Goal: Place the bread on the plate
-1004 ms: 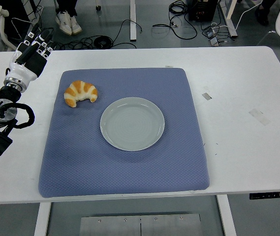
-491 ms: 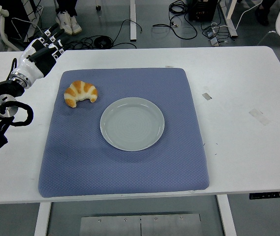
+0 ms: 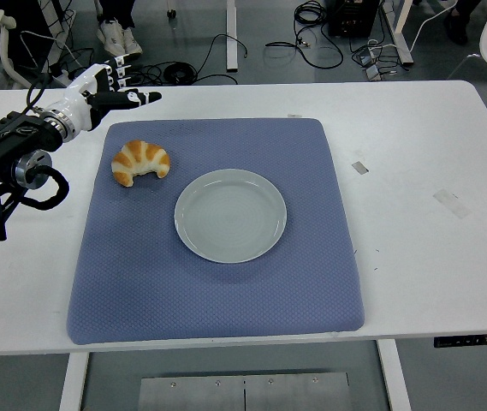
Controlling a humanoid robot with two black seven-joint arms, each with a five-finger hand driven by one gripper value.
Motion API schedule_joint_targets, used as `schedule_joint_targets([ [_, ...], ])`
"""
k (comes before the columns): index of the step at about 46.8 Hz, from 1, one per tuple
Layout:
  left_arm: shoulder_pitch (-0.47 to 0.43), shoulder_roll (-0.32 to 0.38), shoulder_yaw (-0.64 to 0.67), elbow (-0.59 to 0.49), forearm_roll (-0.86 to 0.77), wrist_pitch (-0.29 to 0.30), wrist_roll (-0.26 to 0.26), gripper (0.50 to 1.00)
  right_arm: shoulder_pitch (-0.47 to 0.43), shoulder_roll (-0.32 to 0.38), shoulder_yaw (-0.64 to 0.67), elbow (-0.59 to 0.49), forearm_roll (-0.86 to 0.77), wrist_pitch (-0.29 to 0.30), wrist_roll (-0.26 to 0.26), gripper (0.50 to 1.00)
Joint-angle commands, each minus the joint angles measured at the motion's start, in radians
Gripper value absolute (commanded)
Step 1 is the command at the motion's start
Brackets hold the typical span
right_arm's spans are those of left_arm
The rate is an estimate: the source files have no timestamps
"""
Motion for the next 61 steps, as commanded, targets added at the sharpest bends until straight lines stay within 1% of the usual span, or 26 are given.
schedule_joint_targets([
  [1,-0.007,0.091,0.019,-0.134,0.022,-0.004,-0.002,0.978,0.000,0.000,0.000,0.000,0.000,0.000,0.000,1.000],
  [3,-0.013,0.131,0.026,-0.215,0.057,0.003,-0.005,0.977,0.000,0.000,0.000,0.001,-0.002,0.000,0.000,1.000],
  [6,-0.038,0.162,0.027,-0.315,0.169,0.012,-0.005,0.977,0.000,0.000,0.000,0.000,-0.002,0.000,0.000,1.000],
  [9,-0.052,0.162,0.032,-0.331,0.313,0.026,-0.002,0.971,0.000,0.000,0.000,0.000,0.000,0.000,0.000,1.000],
  [13,-0.055,0.165,0.033,-0.345,0.446,0.062,0.001,0.971,0.000,0.000,0.000,0.001,0.000,0.000,0.000,1.000],
  [18,-0.064,0.177,0.053,-0.343,0.523,0.055,0.007,0.971,0.000,0.000,0.000,0.000,0.000,0.001,0.000,1.000],
  [20,-0.079,0.183,0.091,-0.345,0.528,0.053,0.010,0.972,0.000,0.000,0.000,0.000,0.000,0.000,0.000,1.000],
  [24,-0.148,0.203,0.205,-0.345,0.522,0.053,0.024,0.972,0.000,0.000,0.000,0.000,0.000,0.000,0.000,1.000],
  [29,-0.214,0.218,0.340,-0.349,0.491,0.053,0.064,0.972,0.000,0.000,0.000,0.000,0.000,0.000,0.000,1.000],
  [32,-0.236,0.226,0.383,-0.349,0.467,0.055,0.070,0.972,0.000,0.000,0.000,0.001,0.000,0.000,0.000,1.000],
  [40,-0.294,0.234,0.492,-0.354,0.465,0.052,0.068,0.971,0.000,0.000,0.000,0.000,0.000,0.001,0.000,1.000],
  [44,-0.297,0.234,0.520,-0.360,0.462,0.052,0.070,0.971,0.000,0.000,0.000,0.000,-0.002,0.000,0.000,1.000],
  [56,-0.286,0.226,0.541,-0.366,0.479,0.058,0.070,0.971,0.000,0.000,0.000,0.000,0.000,0.000,0.000,1.000],
  [61,-0.282,0.222,0.590,-0.346,0.490,0.067,0.070,0.971,0.000,0.000,0.000,0.000,0.000,0.000,0.000,1.000],
])
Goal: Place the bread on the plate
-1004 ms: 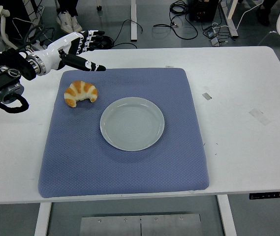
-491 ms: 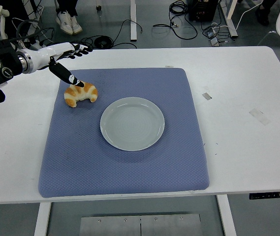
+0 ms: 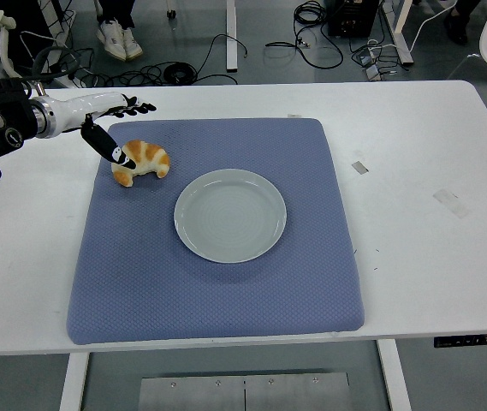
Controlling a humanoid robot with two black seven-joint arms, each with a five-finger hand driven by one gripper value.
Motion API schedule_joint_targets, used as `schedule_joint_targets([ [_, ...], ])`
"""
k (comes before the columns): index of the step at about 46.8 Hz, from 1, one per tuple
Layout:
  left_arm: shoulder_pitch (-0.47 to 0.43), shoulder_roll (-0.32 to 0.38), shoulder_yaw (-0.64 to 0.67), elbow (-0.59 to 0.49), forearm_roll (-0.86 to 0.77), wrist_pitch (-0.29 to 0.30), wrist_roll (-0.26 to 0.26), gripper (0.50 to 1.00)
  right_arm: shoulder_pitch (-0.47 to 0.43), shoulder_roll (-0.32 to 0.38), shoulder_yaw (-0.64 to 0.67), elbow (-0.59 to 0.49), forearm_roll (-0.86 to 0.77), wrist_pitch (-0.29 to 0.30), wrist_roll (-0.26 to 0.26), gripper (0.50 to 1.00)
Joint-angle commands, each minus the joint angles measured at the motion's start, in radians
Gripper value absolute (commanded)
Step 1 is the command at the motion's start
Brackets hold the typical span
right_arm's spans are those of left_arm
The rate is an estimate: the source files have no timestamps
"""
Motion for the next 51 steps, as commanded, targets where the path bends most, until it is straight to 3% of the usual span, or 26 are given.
schedule_joint_targets([
  [1,0.003,-0.006,0.030,0.015,0.003,0.008,-0.001,0.971,0.000,0.000,0.000,0.000,0.000,0.000,0.000,1.000],
  [11,0.046,-0.040,0.033,0.021,0.000,0.065,0.001,0.968,0.000,0.000,0.000,0.000,0.000,0.000,0.000,1.000],
  [20,0.086,-0.054,0.024,0.072,-0.002,0.077,-0.002,0.955,0.000,0.000,0.000,0.000,0.000,0.001,0.000,1.000],
  [28,0.086,-0.068,0.021,0.082,-0.003,0.096,-0.005,0.922,0.000,0.000,0.000,0.000,0.000,0.000,0.000,1.000],
  [51,0.052,-0.098,0.013,0.061,-0.015,0.110,-0.012,0.916,0.000,0.000,0.000,0.000,0.000,0.000,0.000,1.000],
])
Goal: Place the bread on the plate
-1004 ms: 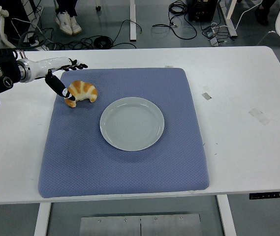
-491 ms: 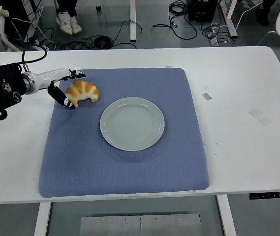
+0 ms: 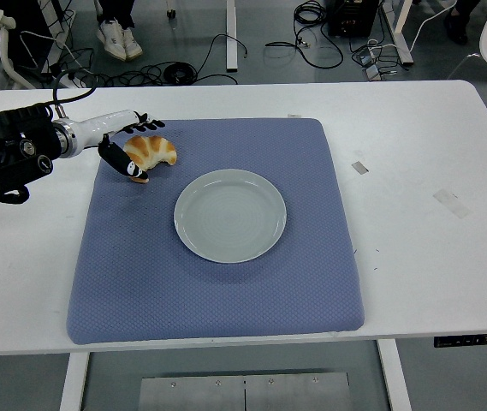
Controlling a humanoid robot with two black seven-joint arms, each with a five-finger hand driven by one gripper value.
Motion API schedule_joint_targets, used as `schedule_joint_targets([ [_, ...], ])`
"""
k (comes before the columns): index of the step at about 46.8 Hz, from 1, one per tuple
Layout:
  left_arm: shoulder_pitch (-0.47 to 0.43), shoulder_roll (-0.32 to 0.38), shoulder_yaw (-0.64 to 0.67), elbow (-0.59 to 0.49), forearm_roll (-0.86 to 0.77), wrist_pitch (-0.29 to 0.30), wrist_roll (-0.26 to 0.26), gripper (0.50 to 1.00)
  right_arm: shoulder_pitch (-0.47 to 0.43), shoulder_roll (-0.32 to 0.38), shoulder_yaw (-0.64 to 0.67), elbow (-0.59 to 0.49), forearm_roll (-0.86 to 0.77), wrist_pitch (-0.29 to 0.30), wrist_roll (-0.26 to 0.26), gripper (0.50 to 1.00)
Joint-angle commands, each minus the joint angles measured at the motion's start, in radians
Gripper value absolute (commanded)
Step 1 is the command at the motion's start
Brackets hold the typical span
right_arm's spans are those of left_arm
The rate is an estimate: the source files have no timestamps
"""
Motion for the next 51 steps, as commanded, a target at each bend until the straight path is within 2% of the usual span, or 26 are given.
schedule_joint_targets([
  [1,-0.017,0.007,0.000,-0.020,0.000,-0.006,0.003,0.916,0.000,0.000,0.000,0.000,0.000,0.000,0.000,1.000],
  [15,-0.026,0.018,0.002,-0.041,-0.001,-0.008,0.009,0.922,0.000,0.000,0.000,0.000,0.000,0.000,0.000,1.000],
  [23,-0.014,0.005,0.003,0.042,-0.002,-0.002,0.011,0.910,0.000,0.000,0.000,0.000,0.000,0.000,0.000,1.000],
  [28,0.003,-0.030,0.002,0.088,-0.002,0.000,0.009,0.905,0.000,0.000,0.000,0.000,-0.001,0.001,0.000,1.000],
  [42,0.025,-0.044,0.000,0.089,-0.002,0.011,0.006,0.902,0.000,0.000,0.000,0.001,0.000,0.000,0.000,1.000],
  [45,0.026,-0.045,0.000,0.089,-0.002,0.012,0.006,0.889,0.000,0.000,0.000,0.000,-0.001,0.001,0.000,1.000],
  [51,0.037,-0.059,-0.003,0.089,-0.002,0.027,0.002,0.804,0.000,0.000,0.000,0.001,0.000,0.000,0.000,1.000],
])
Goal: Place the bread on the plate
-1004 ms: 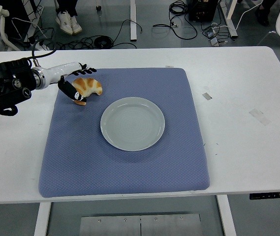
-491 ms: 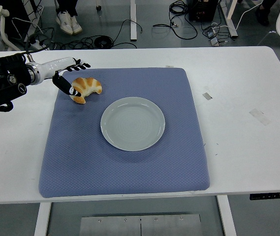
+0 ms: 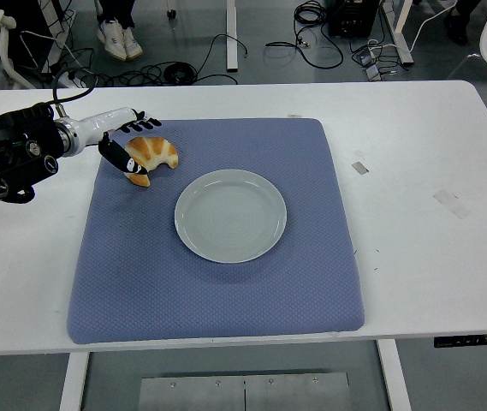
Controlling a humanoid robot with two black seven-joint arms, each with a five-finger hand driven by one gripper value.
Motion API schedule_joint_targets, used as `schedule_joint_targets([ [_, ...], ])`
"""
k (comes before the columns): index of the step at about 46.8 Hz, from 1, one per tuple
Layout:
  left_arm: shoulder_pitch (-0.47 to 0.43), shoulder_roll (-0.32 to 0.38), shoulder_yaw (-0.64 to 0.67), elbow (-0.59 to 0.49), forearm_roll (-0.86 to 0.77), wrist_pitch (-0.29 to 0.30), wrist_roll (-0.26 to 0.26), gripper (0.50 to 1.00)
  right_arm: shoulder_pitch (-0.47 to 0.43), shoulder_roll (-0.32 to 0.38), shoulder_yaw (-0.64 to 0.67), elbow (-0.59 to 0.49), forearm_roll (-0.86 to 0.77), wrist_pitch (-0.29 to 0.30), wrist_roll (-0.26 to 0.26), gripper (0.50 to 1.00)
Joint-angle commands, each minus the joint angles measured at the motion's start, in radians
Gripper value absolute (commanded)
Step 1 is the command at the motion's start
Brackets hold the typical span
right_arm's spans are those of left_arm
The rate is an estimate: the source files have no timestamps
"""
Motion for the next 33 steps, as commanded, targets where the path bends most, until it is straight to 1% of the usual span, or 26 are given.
schedule_joint_targets([
  [1,0.004,-0.003,-0.001,-0.001,0.000,0.008,-0.003,0.799,0.000,0.000,0.000,0.000,0.001,-0.001,0.000,1.000],
  [3,0.004,-0.003,-0.001,-0.001,0.000,0.011,-0.003,0.783,0.000,0.000,0.000,0.000,0.001,-0.001,0.000,1.000],
  [11,0.001,-0.005,0.003,0.001,0.005,0.065,-0.003,0.665,0.000,0.000,0.000,0.000,0.001,-0.001,0.000,1.000],
  [14,-0.002,-0.005,0.003,0.000,0.005,0.071,-0.003,0.631,0.000,0.000,0.000,0.000,0.001,-0.001,0.000,1.000],
  [15,-0.004,-0.005,0.003,-0.001,0.006,0.069,-0.003,0.604,0.000,0.000,0.000,0.000,0.001,-0.001,0.000,1.000],
  [17,-0.004,-0.005,0.003,-0.001,0.006,0.069,-0.003,0.527,0.000,0.000,0.000,0.000,0.001,-0.001,0.000,1.000],
  [18,-0.005,-0.005,0.003,-0.001,0.006,0.069,-0.003,0.500,0.000,0.000,0.000,0.000,0.001,-0.001,0.000,1.000],
  [28,-0.002,-0.005,0.005,-0.005,0.003,0.062,-0.005,0.500,0.000,0.000,0.000,0.000,0.000,-0.001,0.000,1.000],
  [33,-0.019,-0.005,0.002,-0.016,0.003,0.056,-0.006,0.500,0.000,0.000,0.000,0.000,0.001,-0.001,0.000,1.000],
])
